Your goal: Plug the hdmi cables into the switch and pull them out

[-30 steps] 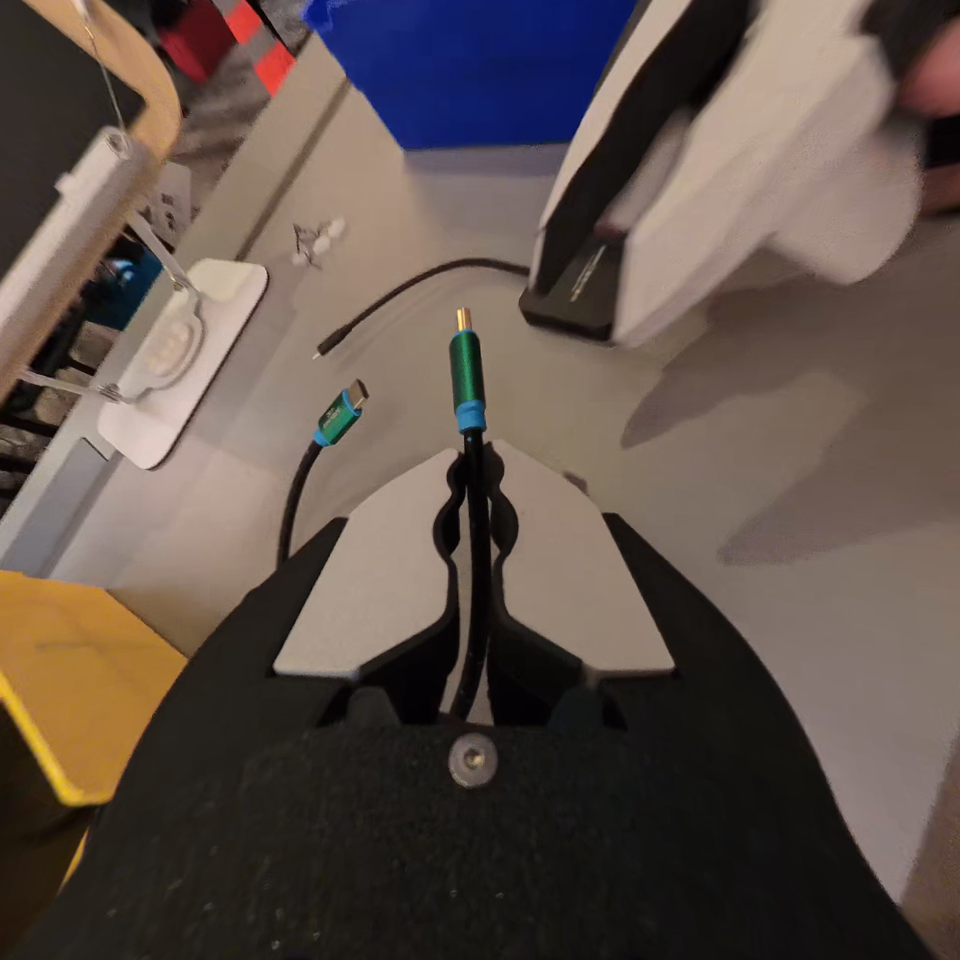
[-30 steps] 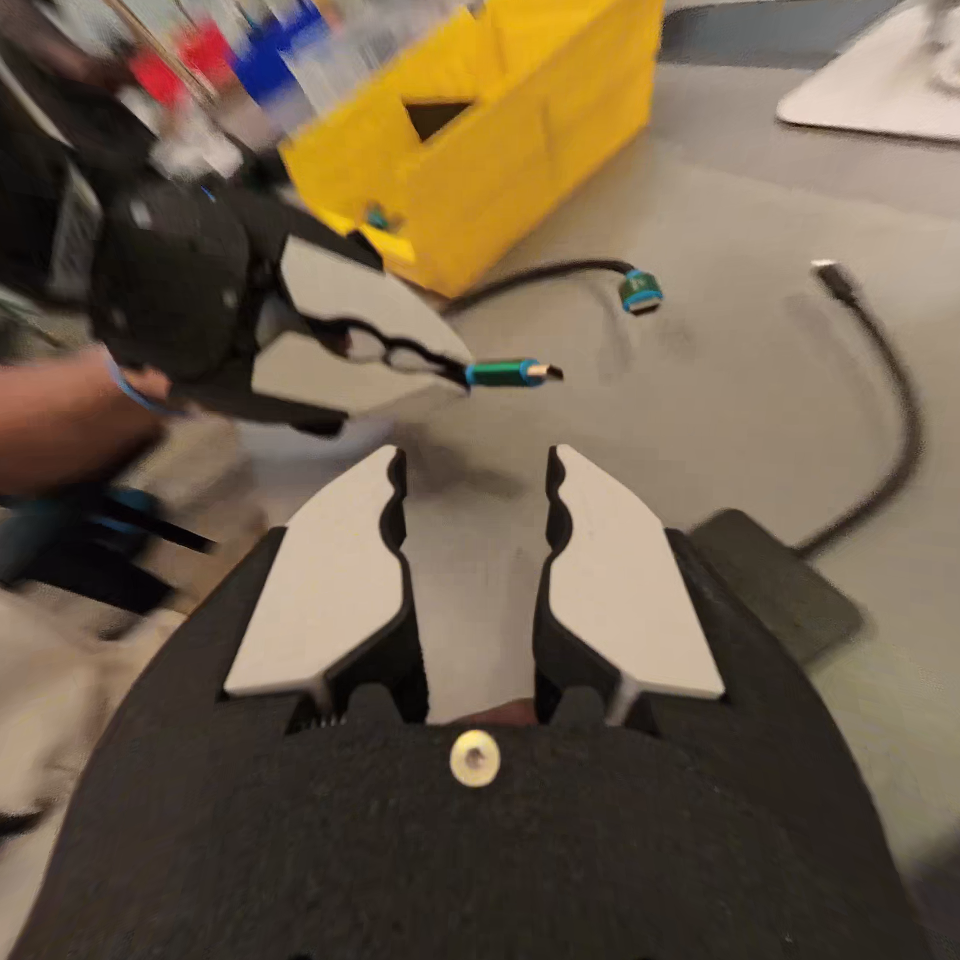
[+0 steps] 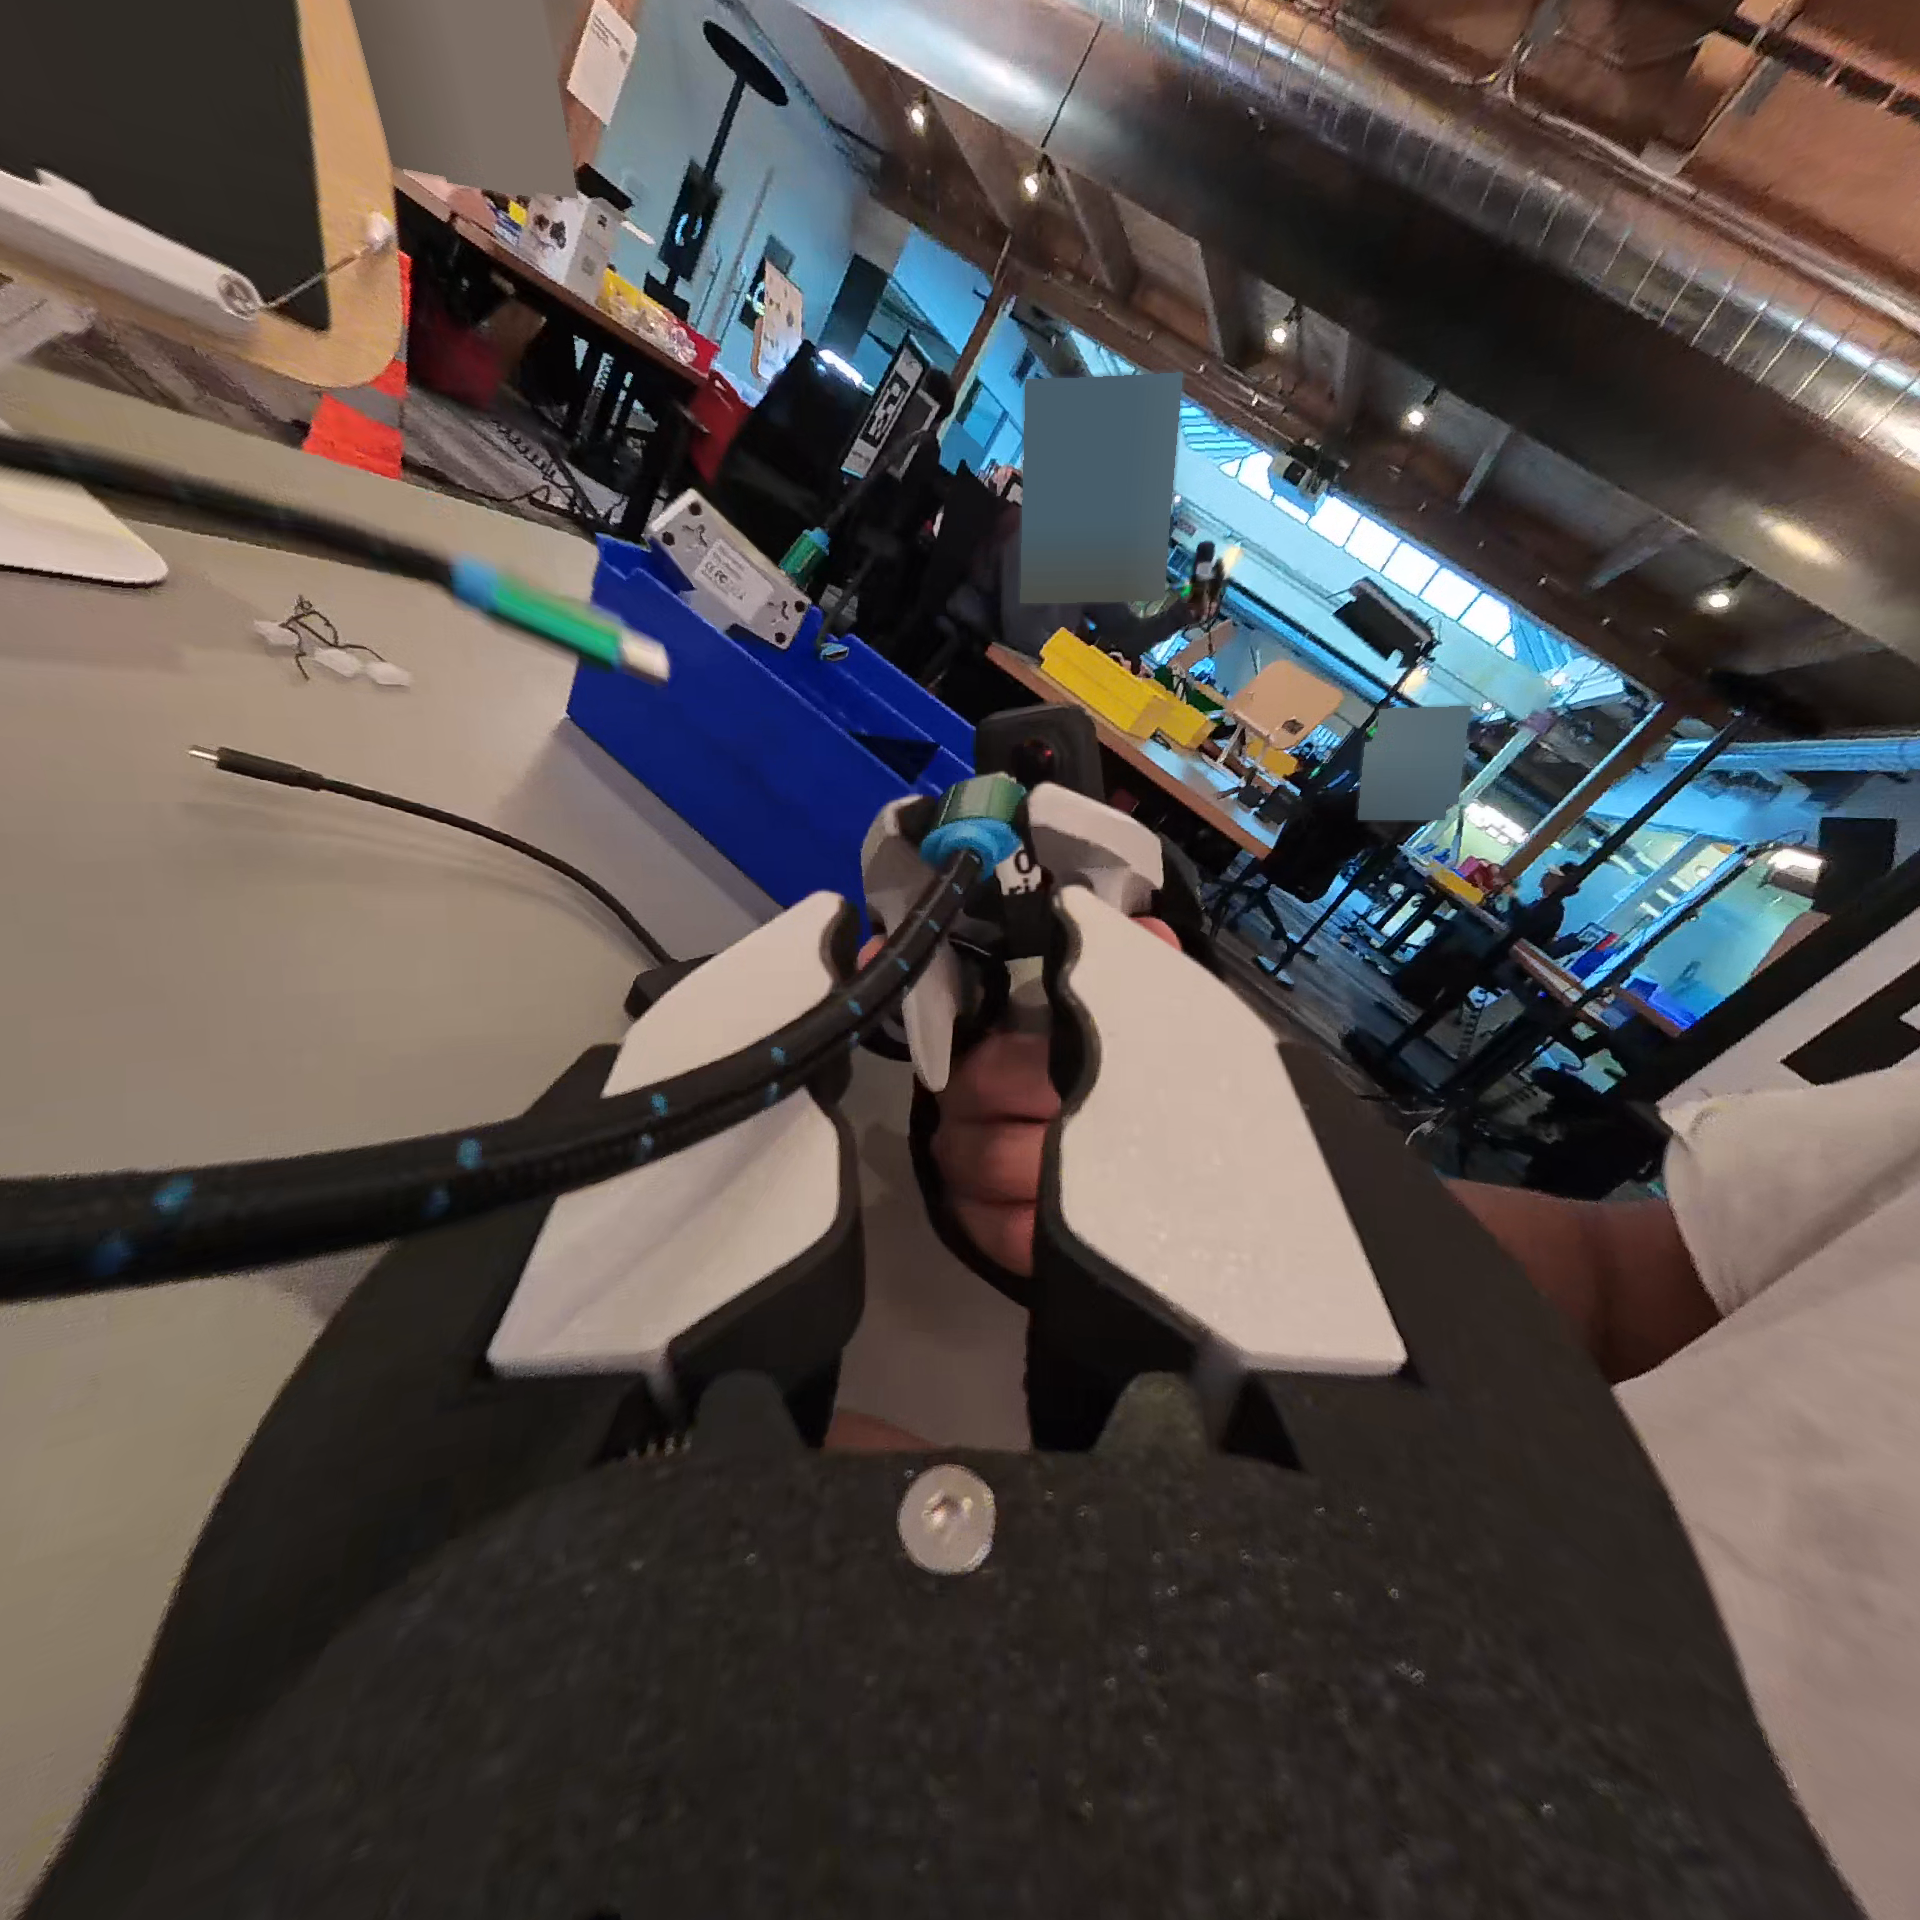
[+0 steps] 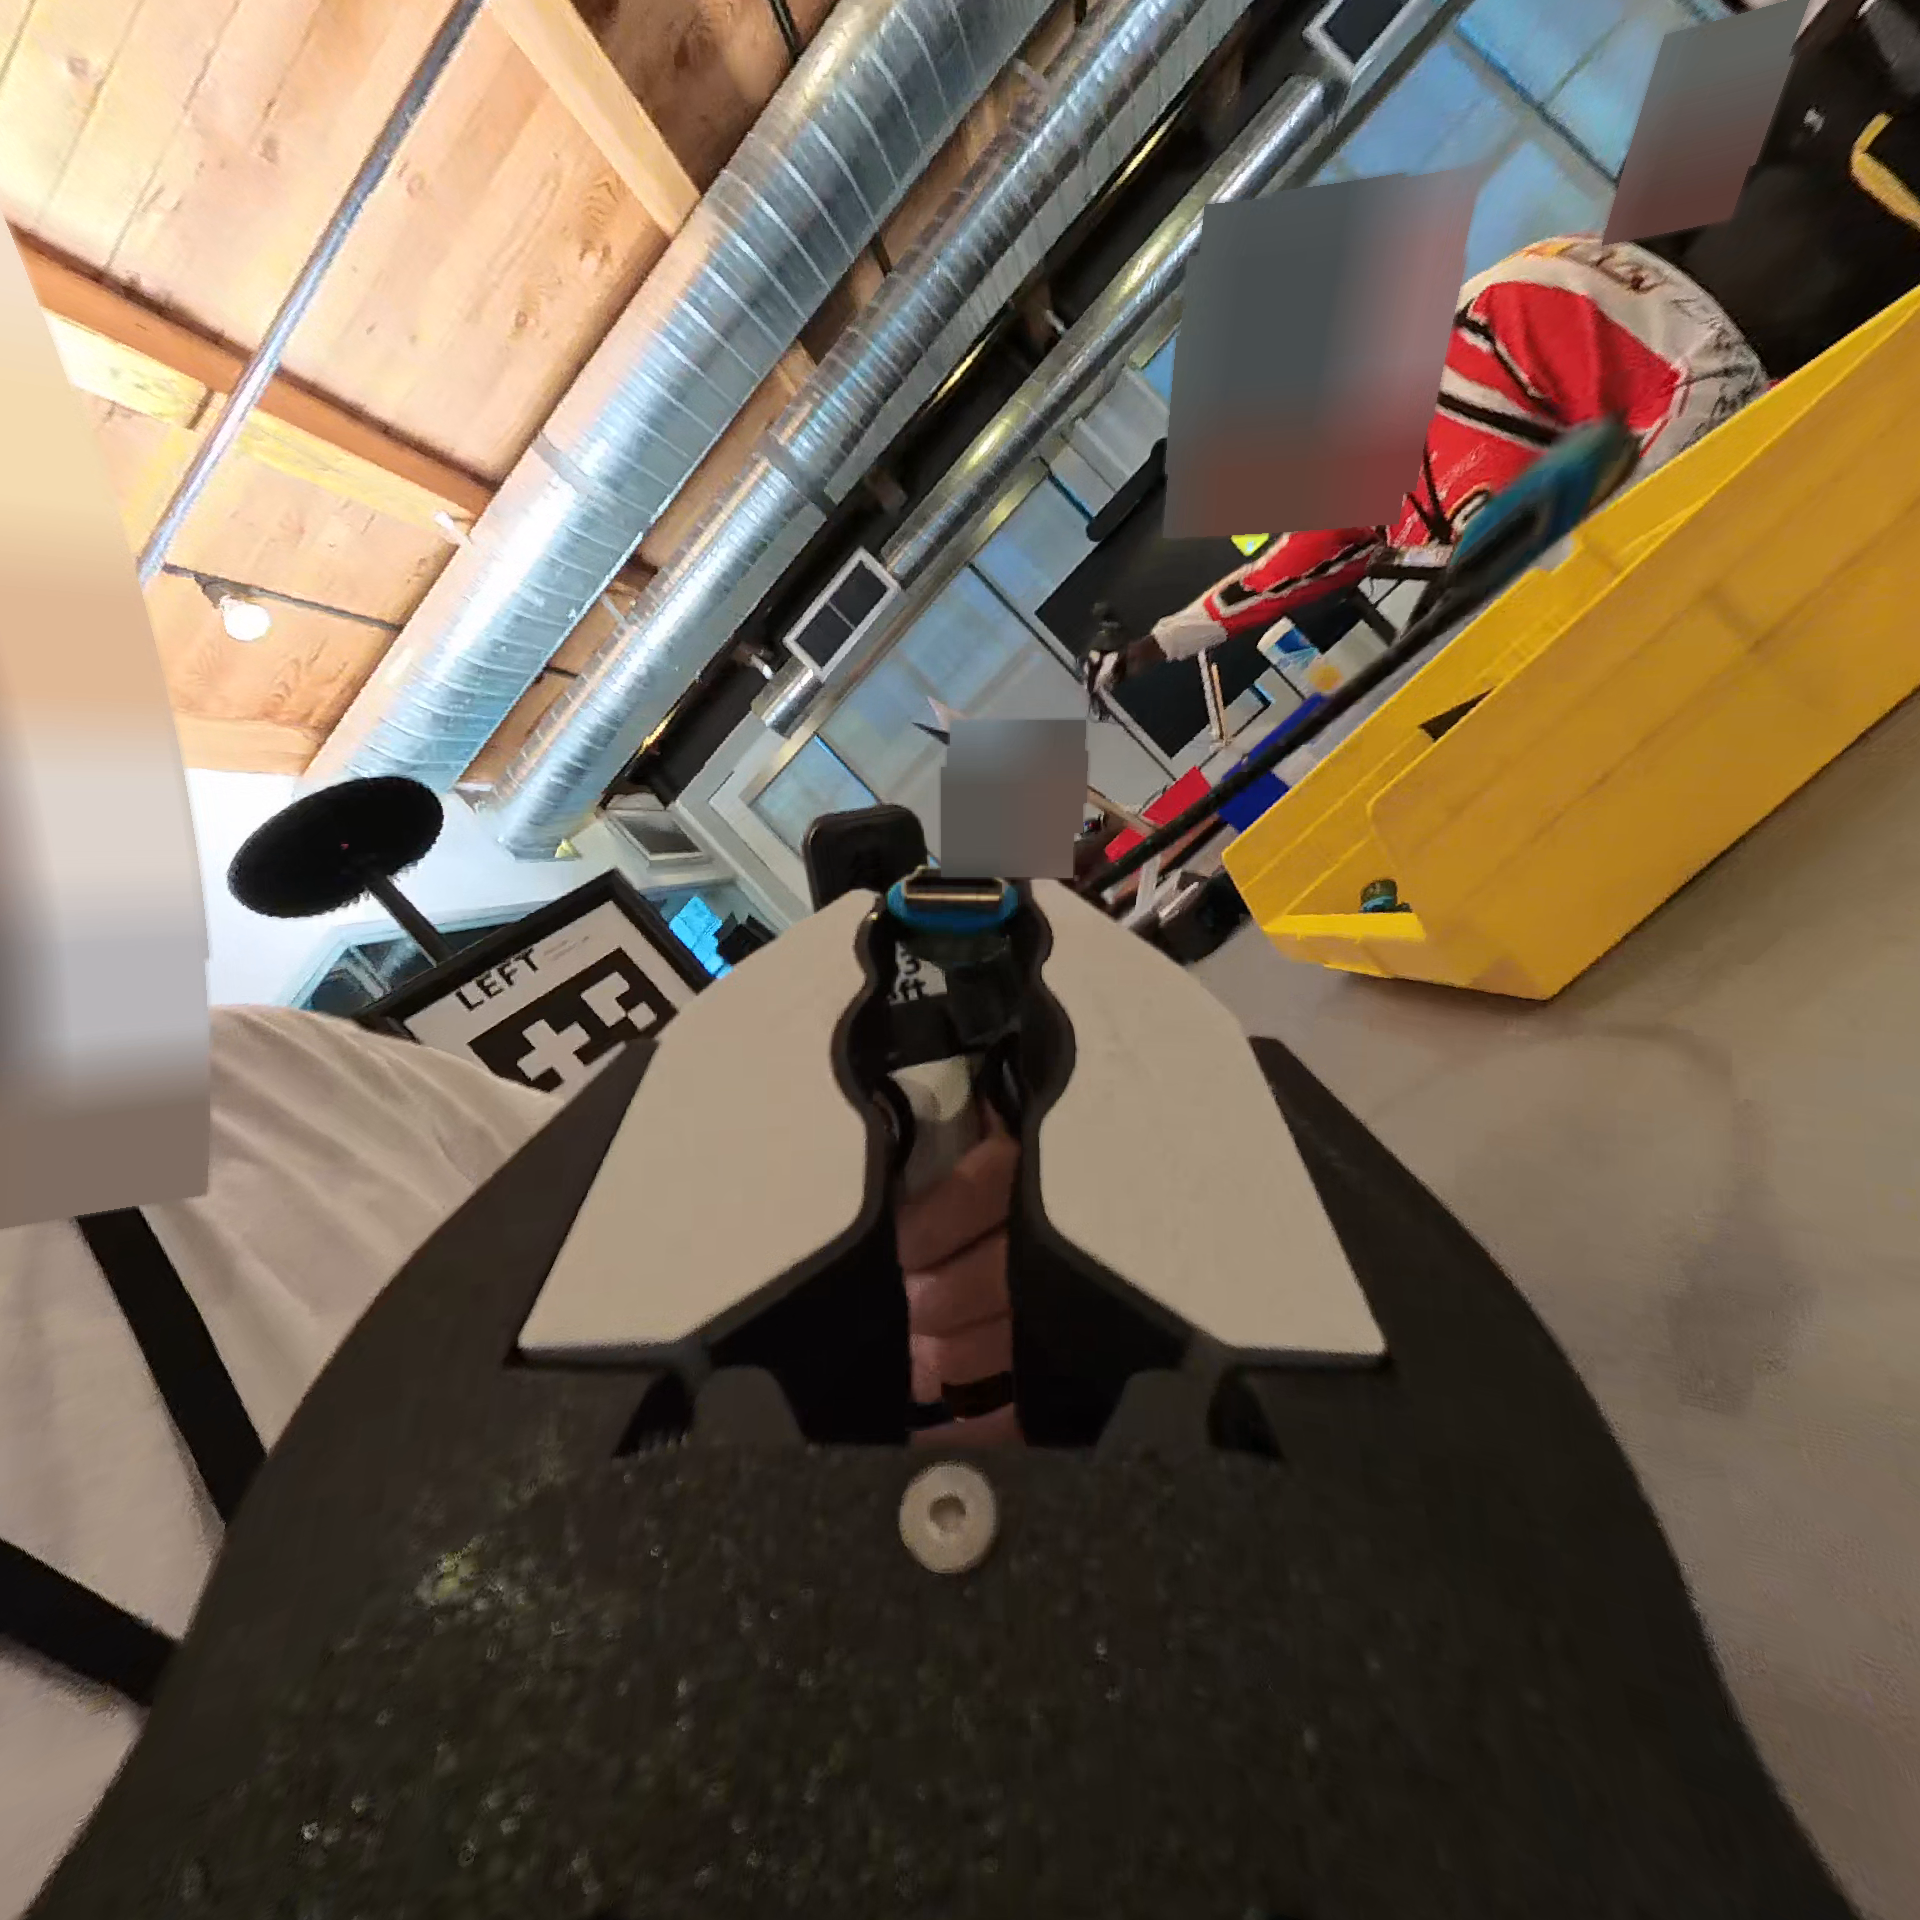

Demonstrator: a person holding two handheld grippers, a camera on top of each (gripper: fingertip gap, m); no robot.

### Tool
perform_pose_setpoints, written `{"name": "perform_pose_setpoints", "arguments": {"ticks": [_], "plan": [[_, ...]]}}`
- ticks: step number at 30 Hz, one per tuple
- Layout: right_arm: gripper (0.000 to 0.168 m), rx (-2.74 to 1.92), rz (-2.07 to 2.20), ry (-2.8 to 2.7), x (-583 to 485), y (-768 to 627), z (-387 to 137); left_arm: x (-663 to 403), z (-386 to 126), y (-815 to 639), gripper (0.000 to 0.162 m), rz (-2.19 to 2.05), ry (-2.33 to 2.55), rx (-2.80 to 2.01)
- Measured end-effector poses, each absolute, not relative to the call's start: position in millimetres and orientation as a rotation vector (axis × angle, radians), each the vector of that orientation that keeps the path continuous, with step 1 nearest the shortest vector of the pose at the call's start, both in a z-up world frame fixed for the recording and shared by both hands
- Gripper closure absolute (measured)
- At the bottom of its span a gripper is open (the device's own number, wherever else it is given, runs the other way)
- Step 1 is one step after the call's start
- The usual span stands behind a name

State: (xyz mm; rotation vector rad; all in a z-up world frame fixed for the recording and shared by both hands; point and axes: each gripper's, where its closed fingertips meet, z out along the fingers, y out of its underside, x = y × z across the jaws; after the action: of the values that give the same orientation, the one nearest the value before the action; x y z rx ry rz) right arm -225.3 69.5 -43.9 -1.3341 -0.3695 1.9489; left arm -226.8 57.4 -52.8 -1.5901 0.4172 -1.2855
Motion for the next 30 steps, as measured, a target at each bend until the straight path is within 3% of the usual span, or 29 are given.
{"name": "perform_pose_setpoints", "arguments": {"ticks": [7, 18, 20, 25, 27, 30], "plan": [[0.149, -1.354, 2.086, -0.410, -237.7, 55.4, -51.3, -231.2, -50.6, 53.0, 0.147, -1.315, 0.429, -1.545], [0.145, -1.446, 1.888, -0.634, -243.3, 48.0, -60.6, -238.2, -58.6, 41.5, 0.153, -1.290, 0.579, -1.601], [0.145, -1.571, 1.554, -0.767, -237.0, 57.8, -77.2, -248.9, -54.4, 44.5, 0.153, -1.252, 0.582, -1.586], [0.110, -1.984, 0.295, -0.759, -141.1, 123.9, -138.6, -271.3, -73.3, 64.2, 0.153, -0.976, 0.668, -1.674], [0.097, -2.074, 0.114, -0.655, -120.1, 125.9, -158.0, -269.1, -82.5, 65.3, 0.153, -0.918, 0.701, -1.701], [0.092, -2.208, -0.041, -0.491, -105.4, 121.0, -192.4, -259.6, -89.7, 58.8, 0.153, -0.923, 0.738, -1.720]]}}
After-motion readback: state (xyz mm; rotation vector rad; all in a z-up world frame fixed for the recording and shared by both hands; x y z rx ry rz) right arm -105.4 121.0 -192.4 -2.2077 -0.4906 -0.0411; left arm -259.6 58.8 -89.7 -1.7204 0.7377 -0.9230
